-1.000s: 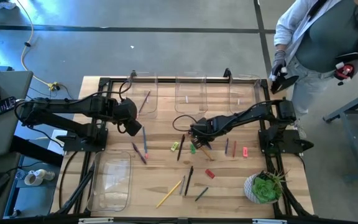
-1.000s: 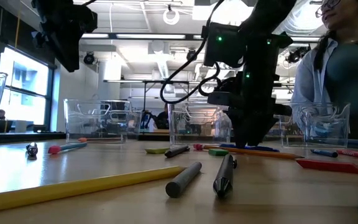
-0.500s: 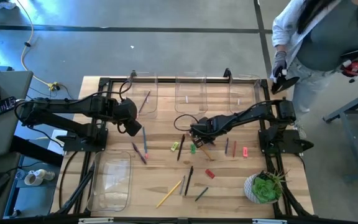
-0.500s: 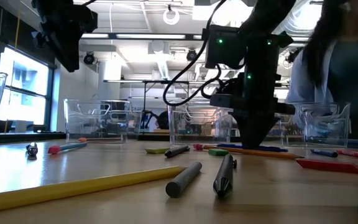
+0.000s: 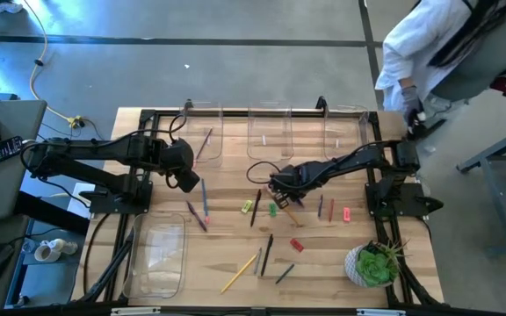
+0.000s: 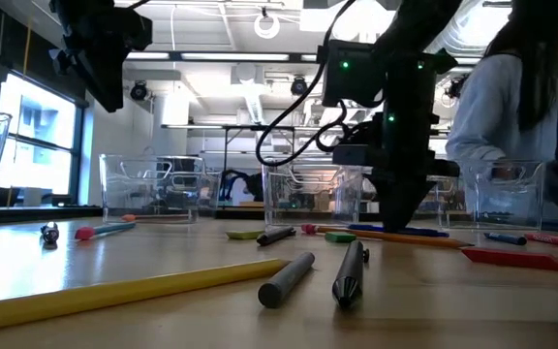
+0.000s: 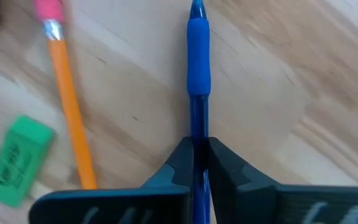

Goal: Sort crayons/erasers/pens/pencils in bins
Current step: Put the blue pen into the top right transparent bin

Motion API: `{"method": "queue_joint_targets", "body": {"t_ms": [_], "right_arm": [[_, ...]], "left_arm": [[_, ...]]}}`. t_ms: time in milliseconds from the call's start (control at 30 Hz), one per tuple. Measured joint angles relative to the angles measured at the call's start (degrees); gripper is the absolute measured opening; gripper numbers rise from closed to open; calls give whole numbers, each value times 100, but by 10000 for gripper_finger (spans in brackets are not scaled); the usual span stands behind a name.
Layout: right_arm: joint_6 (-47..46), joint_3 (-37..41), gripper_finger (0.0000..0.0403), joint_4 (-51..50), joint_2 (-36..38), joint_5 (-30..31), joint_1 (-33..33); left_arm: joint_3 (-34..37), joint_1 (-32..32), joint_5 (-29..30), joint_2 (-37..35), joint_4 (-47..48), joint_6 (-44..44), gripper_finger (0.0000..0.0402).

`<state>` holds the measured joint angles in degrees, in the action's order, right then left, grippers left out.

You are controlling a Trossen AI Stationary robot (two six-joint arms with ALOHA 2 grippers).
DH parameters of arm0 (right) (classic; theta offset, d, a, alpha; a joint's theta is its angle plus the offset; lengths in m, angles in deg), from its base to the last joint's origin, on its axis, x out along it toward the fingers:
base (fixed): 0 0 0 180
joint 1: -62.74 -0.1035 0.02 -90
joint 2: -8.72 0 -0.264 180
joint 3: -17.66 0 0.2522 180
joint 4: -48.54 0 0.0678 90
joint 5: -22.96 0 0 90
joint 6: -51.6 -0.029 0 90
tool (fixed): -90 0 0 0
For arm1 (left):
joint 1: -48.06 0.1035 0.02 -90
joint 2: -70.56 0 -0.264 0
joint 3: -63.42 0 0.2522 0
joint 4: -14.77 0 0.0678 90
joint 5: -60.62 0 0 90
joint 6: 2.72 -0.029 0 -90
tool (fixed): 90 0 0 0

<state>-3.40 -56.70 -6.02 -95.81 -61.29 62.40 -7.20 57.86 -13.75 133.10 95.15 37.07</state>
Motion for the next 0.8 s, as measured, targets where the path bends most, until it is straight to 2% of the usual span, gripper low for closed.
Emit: {"method": "queue_joint_targets", "body": {"t_ms": [467,633,800], "right_arm": [[0,12,6,-400,872,-122,-11],[-4,0,6,-378,1357,55,-8],[-91,-6,6,-374,1919,501,26]], "left_arm": [[-2,0,466,0,-38,-11,117],[-2,0,473,0,-55,-191,117],[-2,0,473,2,-60,-249,117]]}}
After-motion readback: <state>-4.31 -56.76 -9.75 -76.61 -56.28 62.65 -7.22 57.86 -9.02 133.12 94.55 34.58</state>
